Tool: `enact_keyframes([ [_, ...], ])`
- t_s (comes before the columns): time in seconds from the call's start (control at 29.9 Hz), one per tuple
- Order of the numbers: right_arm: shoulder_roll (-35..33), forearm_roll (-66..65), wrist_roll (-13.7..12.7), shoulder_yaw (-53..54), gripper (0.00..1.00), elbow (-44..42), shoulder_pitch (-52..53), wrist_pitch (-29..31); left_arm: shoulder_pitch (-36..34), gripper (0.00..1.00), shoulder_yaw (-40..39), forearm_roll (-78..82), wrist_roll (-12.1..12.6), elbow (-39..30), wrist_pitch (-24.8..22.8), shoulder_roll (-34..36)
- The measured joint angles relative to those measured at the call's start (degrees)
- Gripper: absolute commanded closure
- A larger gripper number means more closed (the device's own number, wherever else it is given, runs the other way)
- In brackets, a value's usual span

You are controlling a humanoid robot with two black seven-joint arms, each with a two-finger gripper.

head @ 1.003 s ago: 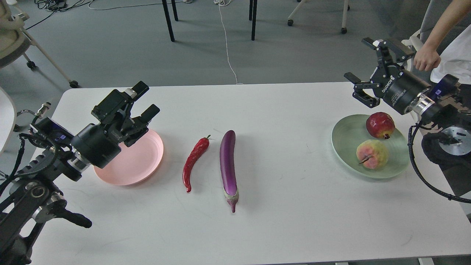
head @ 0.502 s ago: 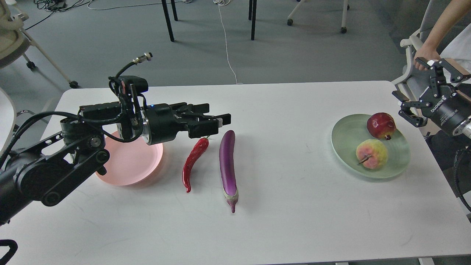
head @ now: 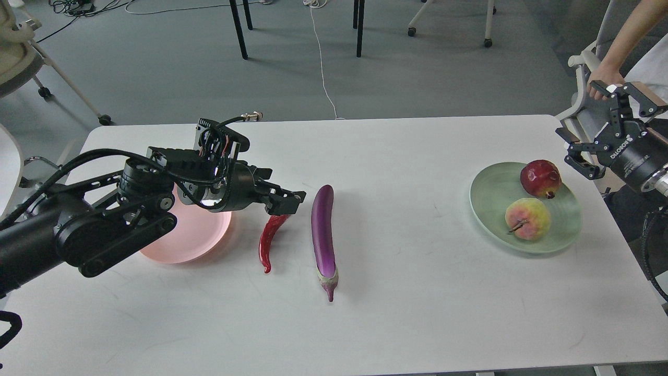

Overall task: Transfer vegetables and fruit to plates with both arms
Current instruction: 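Move the left gripper over the red chili pepper and grasp it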

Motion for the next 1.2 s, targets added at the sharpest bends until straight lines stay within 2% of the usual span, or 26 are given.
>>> enact_keyframes([
  [0.37,0.1,-0.07,0.0,-0.04,0.01,-0.07,0.0,0.0,-4.96,0.02,10.63,1.03,0.35,8.04,0.0,-6.26],
  [0.5,-0.09,-0.07,0.0,-0.01,0.01,-0.05,-0.15,0.0,-5.05,0.02,11.18,2.73,0.08,10.09,0.0,-6.98],
  [0.9,-0.3,-0.07,0.0,-0.07,0.01,-0.09,-0.49,0.0,-4.5,0.06,11.24,3.55,-0.37,10.41,0.0,-7.71],
  [1.2,-0.35,-0.07,0.0,-0.01,0.01,-0.11,-0.61,-0.01,-3.86,0.26,11.23,3.71,-0.48,10.49,0.0,-8.04],
])
